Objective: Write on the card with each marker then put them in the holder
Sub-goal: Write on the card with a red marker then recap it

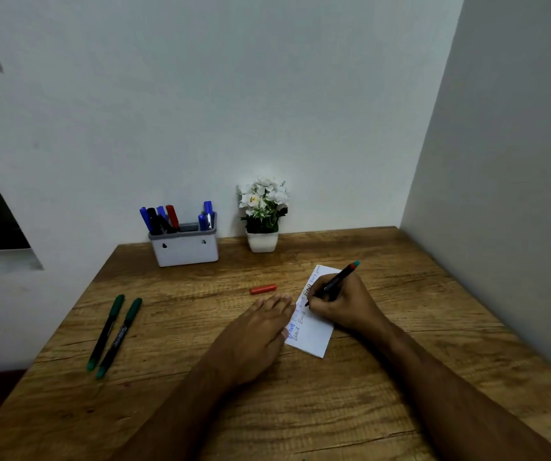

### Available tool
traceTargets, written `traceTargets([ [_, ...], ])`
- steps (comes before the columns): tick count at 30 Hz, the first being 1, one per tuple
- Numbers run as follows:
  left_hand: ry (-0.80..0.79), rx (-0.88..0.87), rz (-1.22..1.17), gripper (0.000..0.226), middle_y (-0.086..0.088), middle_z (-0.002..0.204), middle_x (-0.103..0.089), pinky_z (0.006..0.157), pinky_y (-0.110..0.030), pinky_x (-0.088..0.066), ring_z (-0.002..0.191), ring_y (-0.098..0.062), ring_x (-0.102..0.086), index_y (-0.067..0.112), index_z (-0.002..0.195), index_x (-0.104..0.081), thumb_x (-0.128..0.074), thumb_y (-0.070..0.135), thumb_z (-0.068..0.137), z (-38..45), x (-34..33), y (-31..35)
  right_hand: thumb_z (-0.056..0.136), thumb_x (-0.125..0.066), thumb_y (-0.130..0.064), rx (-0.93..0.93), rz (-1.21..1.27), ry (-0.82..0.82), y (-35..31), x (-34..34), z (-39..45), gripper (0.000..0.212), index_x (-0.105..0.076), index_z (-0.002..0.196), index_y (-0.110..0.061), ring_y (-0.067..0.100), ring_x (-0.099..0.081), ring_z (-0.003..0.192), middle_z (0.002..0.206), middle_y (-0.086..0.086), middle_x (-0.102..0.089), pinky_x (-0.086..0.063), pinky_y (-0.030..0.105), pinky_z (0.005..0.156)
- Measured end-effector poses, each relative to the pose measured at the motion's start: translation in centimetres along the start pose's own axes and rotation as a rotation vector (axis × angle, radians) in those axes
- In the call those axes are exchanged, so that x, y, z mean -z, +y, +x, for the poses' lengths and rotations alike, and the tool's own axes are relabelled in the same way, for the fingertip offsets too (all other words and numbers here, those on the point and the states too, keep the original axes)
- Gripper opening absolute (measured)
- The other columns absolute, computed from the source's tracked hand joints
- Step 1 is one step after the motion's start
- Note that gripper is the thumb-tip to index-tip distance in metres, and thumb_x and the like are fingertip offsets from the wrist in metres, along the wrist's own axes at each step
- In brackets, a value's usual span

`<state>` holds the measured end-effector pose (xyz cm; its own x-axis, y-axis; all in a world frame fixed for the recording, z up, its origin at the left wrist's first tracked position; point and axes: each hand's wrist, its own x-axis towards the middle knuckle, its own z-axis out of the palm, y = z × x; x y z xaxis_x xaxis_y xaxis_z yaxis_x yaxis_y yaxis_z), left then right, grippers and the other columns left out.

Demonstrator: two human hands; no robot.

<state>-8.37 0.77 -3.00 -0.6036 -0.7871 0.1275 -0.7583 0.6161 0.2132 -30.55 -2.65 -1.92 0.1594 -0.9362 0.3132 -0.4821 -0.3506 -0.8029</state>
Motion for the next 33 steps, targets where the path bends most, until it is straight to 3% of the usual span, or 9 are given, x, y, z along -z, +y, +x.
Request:
traceTargets([
  [7,0.013,-0.005,0.007,0.054,0.009,0.165,-0.003,0.112,-0.015,0.014,0.15,-0.002,0.005,0.025,0.158,-0.008,-0.024,0.032,0.107,-0.02,0.0,-0.01,0.081,-0.075,-0.004,0.007,-0.039,-0.058,0.23,-0.32,-0.08,0.008,-0.078,0.082,-0.011,0.008,-0.073,0.077,0.081,-0.003,-0.076,-0.054,0.018,0.064],
  [33,0.009,0.002,-0.004,0.054,0.007,0.165,-0.006,0.12,-0.022,0.008,0.151,-0.005,0.003,0.024,0.158,-0.012,-0.025,0.032,0.107,-0.01,-0.2,-0.12,0.082,-0.075,-0.001,-0.041,-0.023,0.022,-0.29,-0.31,0.05,0.013,-0.077,0.076,-0.013,0.007,-0.072,0.074,0.076,-0.002,-0.076,-0.055,0.018,0.062],
])
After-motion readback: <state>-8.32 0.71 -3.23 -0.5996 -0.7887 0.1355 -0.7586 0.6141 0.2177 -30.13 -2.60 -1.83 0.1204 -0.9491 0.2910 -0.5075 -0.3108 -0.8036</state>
